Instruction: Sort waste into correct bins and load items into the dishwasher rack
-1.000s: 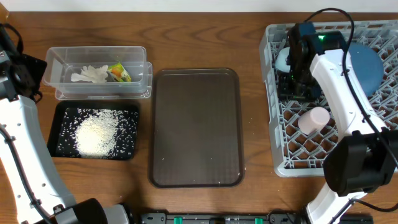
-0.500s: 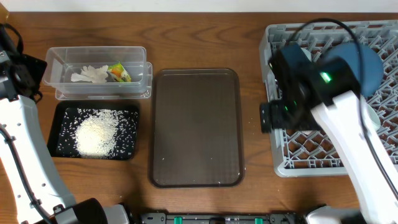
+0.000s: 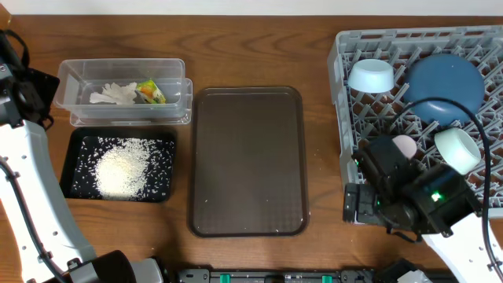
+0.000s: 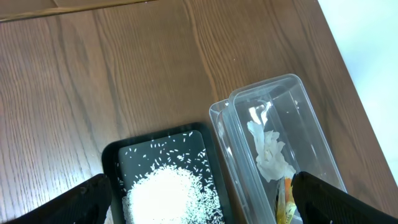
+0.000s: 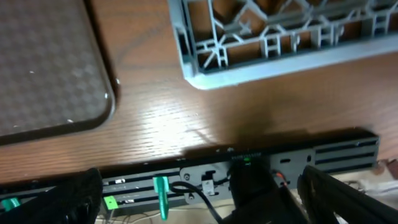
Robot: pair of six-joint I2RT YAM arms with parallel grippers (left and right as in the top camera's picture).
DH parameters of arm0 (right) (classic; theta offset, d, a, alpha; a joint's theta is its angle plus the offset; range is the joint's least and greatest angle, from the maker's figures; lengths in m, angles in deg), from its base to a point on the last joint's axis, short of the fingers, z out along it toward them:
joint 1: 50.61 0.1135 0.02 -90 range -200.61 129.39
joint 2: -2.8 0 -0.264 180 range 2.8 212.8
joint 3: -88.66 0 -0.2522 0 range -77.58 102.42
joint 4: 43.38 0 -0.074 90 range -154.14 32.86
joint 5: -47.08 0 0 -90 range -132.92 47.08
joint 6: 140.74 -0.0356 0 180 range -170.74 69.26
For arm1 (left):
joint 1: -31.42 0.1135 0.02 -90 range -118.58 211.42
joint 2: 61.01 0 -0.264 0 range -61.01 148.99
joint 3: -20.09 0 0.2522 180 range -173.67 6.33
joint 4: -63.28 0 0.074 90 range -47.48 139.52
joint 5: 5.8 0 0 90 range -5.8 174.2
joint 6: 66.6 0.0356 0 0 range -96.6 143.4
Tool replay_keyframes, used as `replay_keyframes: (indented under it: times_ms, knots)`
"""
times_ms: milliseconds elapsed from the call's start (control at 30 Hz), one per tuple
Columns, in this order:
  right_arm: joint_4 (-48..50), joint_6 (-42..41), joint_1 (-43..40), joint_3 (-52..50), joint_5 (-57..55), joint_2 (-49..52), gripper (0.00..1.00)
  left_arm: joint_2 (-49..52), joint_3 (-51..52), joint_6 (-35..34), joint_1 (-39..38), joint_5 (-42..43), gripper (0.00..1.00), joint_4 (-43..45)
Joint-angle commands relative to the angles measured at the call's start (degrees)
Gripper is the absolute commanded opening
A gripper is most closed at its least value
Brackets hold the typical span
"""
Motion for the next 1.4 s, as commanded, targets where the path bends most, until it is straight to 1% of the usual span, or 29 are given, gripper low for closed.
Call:
replay_keyframes:
  times_ms: [0, 267, 400, 467, 533, 667, 767, 833, 1067, 1200, 1367]
  knots:
    - [0.4, -3.5, 0.4, -1.7, 0.5, -0.2, 0.99, 0.2, 0.0, -0.1, 0.1, -0.8, 0.95, -0.1]
    - [0.2, -3.5, 0.4, -2.0, 0.5, 0.0, 0.99, 0.2, 0.0, -0.1, 0.1, -0.7, 0.95, -0.1]
    - [-1.9, -2.8, 0.4, -2.0, 0.4, 0.0, 0.99, 0.2, 0.0, -0.1, 0.1, -0.8, 0.95, -0.1]
    - [-0.2, -2.8, 0.4, -2.0, -0.7, 0.0, 0.99, 0.2, 0.0, -0.1, 0.1, -0.8, 0.95, -0.1]
    - [3.4, -2.2, 0.4, -2.2, -1.7, 0.0, 0.99, 0.2, 0.0, -0.1, 0.1, -0.8, 0.95, -0.1]
    - [15.6, 4.1, 0.5, -4.0, 0.3, 0.1, 0.99, 0.2, 0.0, -0.1, 0.1, -0.8, 0.95, -0.1]
    - [25.2, 9.4, 0.5, -7.8, 2.5, 0.0, 0.99, 0.2, 0.0, -0.1, 0.1, -0.7, 0.95, -0.1]
    - [30.5, 11.3, 0.5, -11.0, 3.5, -0.1, 0.99, 0.2, 0.0, -0.1, 0.1, -0.8, 0.95, -0.1]
    - [47.2, 11.4, 0.5, -25.4, 7.1, -1.3, 0.99, 0.2, 0.0, -0.1, 0.1, -0.7, 0.95, -0.1]
    - [54.4, 11.4, 0.5, -31.9, 8.7, -1.6, 0.99, 0.2, 0.0, -0.1, 0.1, -0.8, 0.95, -0.1]
    - [61.8, 12.7, -0.6, -39.9, 8.7, -7.9, 0.99, 0.2, 0.0, -0.1, 0.1, -0.8, 0.95, -0.1]
